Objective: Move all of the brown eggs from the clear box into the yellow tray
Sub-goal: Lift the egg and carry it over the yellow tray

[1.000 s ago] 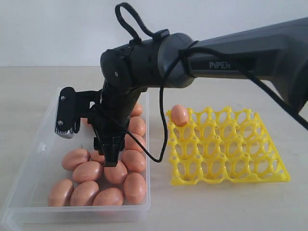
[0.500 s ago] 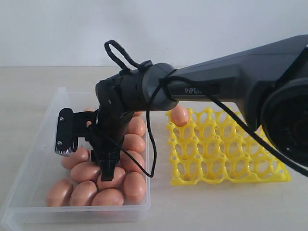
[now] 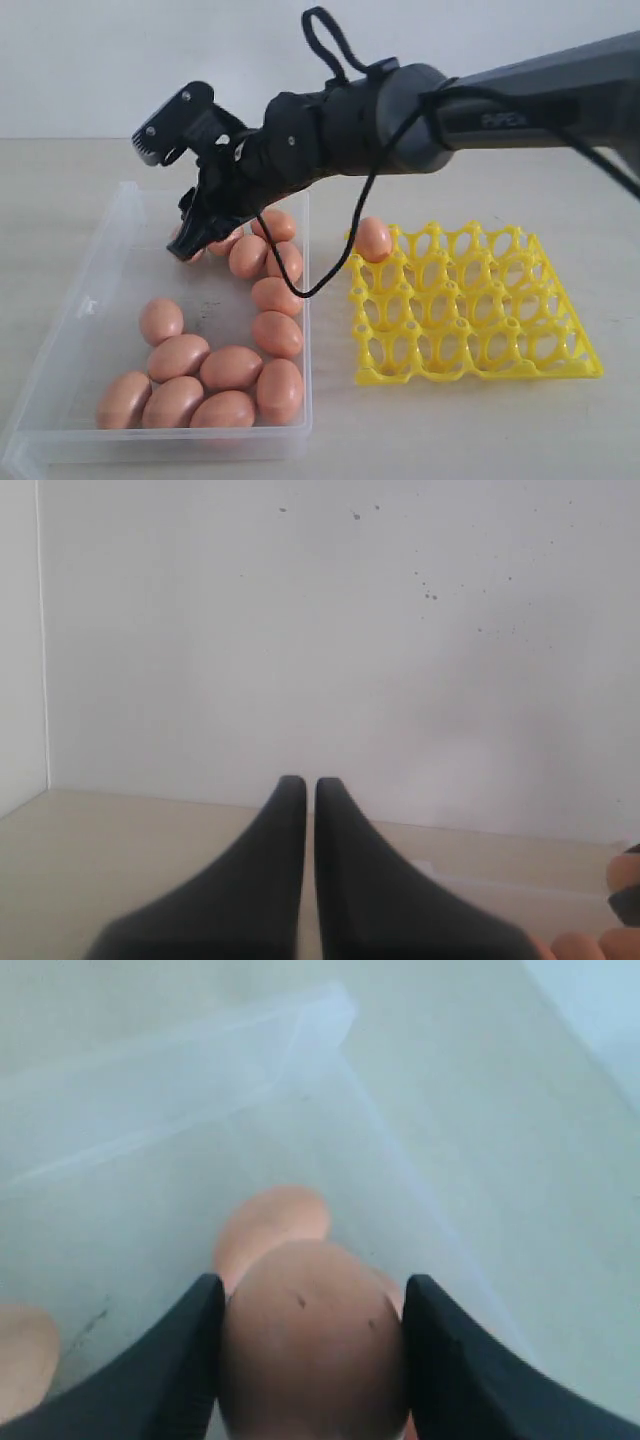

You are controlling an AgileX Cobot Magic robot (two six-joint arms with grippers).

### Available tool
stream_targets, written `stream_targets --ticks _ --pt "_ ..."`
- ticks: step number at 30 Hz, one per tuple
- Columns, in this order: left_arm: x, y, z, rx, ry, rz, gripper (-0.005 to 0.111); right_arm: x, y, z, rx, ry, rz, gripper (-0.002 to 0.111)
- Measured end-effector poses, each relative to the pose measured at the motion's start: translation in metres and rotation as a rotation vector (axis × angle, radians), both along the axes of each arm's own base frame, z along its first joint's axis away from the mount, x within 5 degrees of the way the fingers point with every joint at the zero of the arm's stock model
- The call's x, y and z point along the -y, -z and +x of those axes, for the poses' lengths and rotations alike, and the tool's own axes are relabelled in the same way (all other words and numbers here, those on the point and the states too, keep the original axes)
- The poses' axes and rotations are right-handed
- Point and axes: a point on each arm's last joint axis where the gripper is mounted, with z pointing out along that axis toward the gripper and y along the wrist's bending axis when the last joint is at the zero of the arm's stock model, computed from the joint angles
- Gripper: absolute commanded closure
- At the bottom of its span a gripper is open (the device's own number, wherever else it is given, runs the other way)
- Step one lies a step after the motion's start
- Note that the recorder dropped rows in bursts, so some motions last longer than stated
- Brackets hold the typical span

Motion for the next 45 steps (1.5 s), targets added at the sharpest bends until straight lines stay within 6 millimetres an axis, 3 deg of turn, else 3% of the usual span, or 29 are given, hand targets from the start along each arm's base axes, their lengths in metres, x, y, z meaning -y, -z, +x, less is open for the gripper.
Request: stream_targets --ticks 6,11,19,25,32,35,41,45 --pt "0.000 0.000 0.000 0.000 0.000 0.000 0.103 0.034 -0.024 -0.022 0.161 0.106 0.161 0.109" --pt "0.000 0.000 0.000 0.000 0.000 0.000 0.103 0.076 -0.033 -0.040 0.266 0.238 0.316 0.109" --pt "0.000 0.000 0.000 0.000 0.000 0.000 0.103 0.165 -0.014 -0.054 0.345 0.447 0.600 0.109" --pt "0.000 0.000 0.000 0.000 0.000 0.000 0.103 0.232 -0.001 -0.042 0.280 0.475 0.733 0.109" --pt "0.000 0.000 0.000 0.000 0.000 0.000 0.103 0.266 0.014 -0.021 0.088 0.214 0.704 0.109" --pt "0.000 0.000 0.000 0.000 0.000 0.000 0.103 0.269 0.022 -0.012 0.023 0.124 0.734 0.109" --pt "0.000 0.000 0.000 0.000 0.000 0.000 0.103 0.267 0.074 0.010 -0.112 0.110 0.728 0.109" --pt "0.000 0.000 0.000 0.000 0.000 0.000 0.103 0.268 0.097 0.022 -0.143 0.123 0.724 0.109"
